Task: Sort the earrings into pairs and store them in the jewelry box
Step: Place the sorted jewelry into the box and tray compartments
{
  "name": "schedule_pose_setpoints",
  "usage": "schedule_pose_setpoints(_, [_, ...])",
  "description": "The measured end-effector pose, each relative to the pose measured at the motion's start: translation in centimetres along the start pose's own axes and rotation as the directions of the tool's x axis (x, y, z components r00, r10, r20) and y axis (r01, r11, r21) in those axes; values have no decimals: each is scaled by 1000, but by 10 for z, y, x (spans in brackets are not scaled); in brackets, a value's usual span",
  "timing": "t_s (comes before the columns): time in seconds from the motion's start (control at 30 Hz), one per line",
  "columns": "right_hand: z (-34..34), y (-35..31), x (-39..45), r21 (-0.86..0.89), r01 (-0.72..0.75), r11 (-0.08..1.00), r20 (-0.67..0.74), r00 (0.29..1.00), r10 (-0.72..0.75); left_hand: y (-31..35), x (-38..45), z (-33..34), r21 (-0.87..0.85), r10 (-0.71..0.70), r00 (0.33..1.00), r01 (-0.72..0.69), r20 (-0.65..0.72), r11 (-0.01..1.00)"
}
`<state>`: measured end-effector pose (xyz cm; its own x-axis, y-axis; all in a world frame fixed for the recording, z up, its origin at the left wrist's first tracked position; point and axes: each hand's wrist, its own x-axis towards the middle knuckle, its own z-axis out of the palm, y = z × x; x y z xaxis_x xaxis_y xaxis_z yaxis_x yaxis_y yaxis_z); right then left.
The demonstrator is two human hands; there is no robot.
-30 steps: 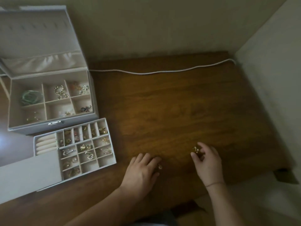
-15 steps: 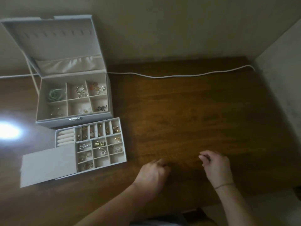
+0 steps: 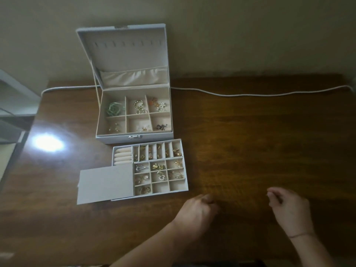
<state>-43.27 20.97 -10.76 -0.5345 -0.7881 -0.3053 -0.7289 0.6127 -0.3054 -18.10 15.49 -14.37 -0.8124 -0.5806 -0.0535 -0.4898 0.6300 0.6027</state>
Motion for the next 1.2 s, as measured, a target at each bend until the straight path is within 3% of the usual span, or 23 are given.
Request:
schedule_pose_setpoints(0.1, [1, -43, -10, 112, 184, 977, 9, 983, -186, -5, -9, -7, -1, 27, 1000, -27, -9, 1000])
schedule_pose_setpoints(0.23, [22, -118, -26, 201, 501, 841, 52, 852, -520, -16, -27, -13, 24, 74, 997, -73, -23, 997])
schedule_pose_setpoints(0.33, [47, -153, -29, 234, 564, 792, 88, 799, -595, -33, -47, -17, -1, 138, 990, -138, -1, 990])
schedule_pose_setpoints(0.5, [72, -168, -31, 187, 578, 794, 89, 795, -600, -54, -75, -25, -27, 165, 986, -166, -38, 986])
schedule_pose_setpoints(0.73, [75, -165, -31, 219, 564, 796, 6, 815, -579, -69, -93, -35, -77, 65, 965, -87, -254, 993])
schedule_pose_setpoints(0.87, [74, -154, -35, 339, 432, 836, -97, 900, -425, -78, -93, -47, -85, -29, 898, -10, -439, 996])
schedule_pose_setpoints(0.97, [75, -144, -41, 358, 380, 853, -117, 924, -363, -86, -84, -57, -36, -88, 829, 82, -552, 996])
schedule_pose_setpoints(1.07, [78, -141, -47, 334, 419, 845, -98, 907, -411, -93, -76, -60, 20, -120, 808, 161, -577, 987])
schedule_pose_setpoints(1.2, [84, -146, -53, 308, 459, 833, -71, 884, -461, -97, -74, -57, 70, -108, 842, 170, -529, 983])
